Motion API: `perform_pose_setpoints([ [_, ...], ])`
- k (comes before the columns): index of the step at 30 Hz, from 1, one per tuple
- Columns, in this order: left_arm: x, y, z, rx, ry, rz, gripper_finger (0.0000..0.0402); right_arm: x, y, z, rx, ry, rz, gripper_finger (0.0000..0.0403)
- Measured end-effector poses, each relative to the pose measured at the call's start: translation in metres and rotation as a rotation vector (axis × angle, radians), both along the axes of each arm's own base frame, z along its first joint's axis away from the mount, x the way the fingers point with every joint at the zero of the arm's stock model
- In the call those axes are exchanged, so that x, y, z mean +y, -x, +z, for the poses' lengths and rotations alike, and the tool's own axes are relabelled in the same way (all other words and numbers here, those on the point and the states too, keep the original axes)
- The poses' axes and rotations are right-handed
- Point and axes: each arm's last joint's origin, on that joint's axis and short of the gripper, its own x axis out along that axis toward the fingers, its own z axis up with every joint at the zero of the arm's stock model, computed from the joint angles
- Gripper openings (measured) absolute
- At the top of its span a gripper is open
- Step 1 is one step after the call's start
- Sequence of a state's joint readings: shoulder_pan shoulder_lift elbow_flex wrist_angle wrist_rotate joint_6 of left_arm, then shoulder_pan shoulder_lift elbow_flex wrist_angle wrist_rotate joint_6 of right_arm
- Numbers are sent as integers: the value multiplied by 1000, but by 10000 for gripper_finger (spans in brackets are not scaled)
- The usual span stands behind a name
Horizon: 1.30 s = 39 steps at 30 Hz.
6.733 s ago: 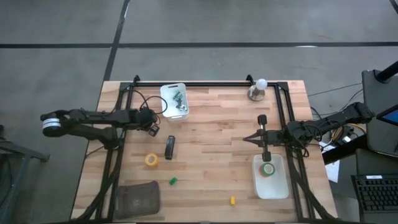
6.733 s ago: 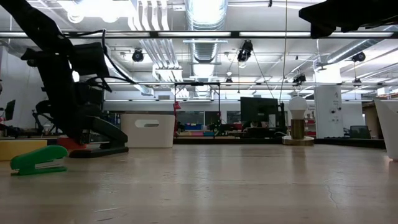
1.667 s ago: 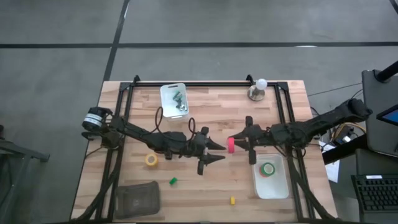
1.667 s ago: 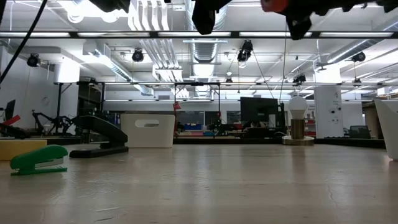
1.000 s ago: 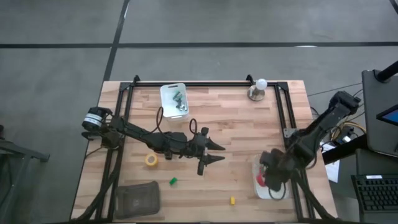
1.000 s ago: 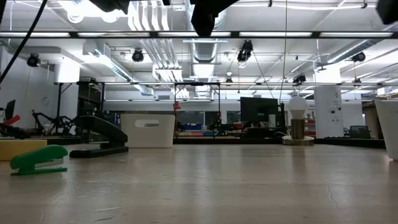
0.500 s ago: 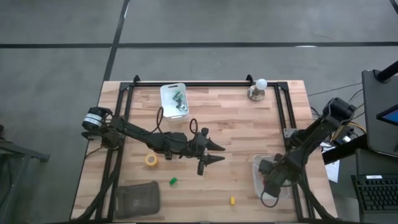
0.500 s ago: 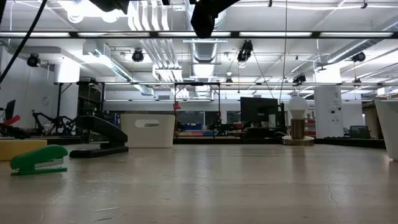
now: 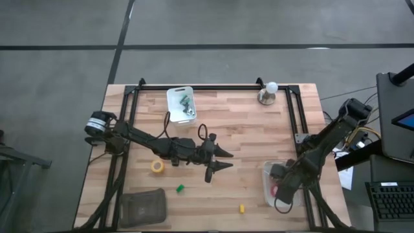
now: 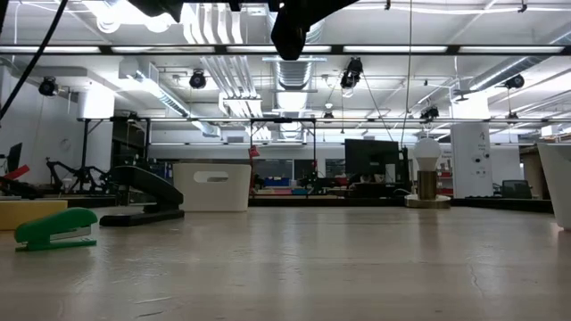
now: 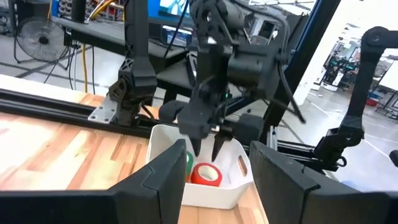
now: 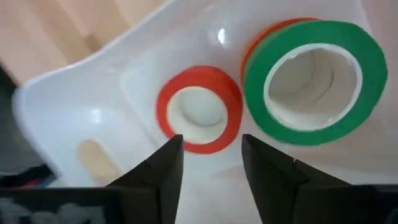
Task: Pick and place Stapler, Stapler remover, tape
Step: Put the yellow tape into the bottom white bin
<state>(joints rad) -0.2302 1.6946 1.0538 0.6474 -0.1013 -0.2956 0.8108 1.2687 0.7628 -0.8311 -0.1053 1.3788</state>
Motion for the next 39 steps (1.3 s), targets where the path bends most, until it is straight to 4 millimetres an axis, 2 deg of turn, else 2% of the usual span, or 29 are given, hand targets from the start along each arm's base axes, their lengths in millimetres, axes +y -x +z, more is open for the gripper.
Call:
perform_pose_setpoints([
  [4,2,7,6,50,7,-2,177,-6,4,14,-91,-22,-20,164],
  [8,5,22,12,181,-3,5,176,-13,6,30,-249,4,-20,162],
  [14,14,57,18,439,-42,132,176,-24,5,51,-579,160,28,161],
  [19,20,94,12,685,-55,313,176,-28,-2,68,-871,372,63,160],
  [24,22,133,-1,994,24,449,176,-23,-10,82,-1047,506,143,154],
  [29,26,163,-21,1244,114,640,176,-17,-18,85,-1105,550,216,147],
  [39,21,190,-73,1553,271,550,176,-13,-22,79,-1088,565,230,131],
])
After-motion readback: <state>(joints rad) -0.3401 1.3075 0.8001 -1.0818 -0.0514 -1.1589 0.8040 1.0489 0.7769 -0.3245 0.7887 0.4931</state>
